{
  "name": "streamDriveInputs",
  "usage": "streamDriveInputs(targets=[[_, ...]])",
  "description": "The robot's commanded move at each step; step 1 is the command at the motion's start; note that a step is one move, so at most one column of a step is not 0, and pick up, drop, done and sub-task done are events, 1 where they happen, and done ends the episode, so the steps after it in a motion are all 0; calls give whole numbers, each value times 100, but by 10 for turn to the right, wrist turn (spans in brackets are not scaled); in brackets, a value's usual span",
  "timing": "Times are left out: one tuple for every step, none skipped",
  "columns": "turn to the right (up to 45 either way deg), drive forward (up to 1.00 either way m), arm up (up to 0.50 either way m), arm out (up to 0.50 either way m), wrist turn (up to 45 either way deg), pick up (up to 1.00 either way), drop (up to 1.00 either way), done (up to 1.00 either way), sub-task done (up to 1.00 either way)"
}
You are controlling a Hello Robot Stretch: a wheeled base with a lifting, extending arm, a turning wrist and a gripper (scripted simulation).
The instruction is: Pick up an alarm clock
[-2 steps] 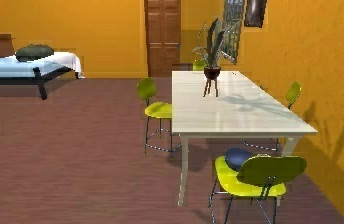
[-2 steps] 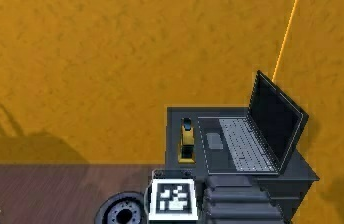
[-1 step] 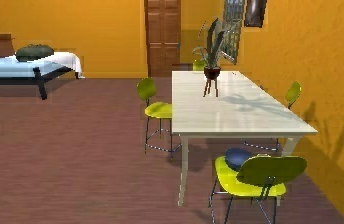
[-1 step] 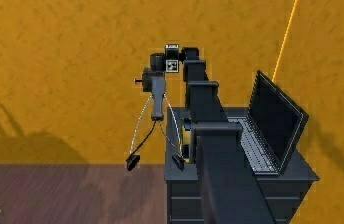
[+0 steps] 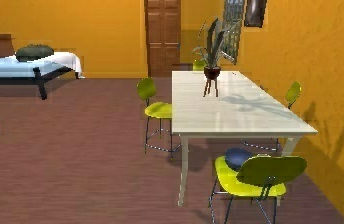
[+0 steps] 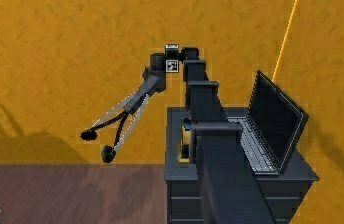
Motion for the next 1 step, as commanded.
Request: streamDriveInputs(targets=[[0, 0, 0, 0, 450, 0, 0, 0, 0]])
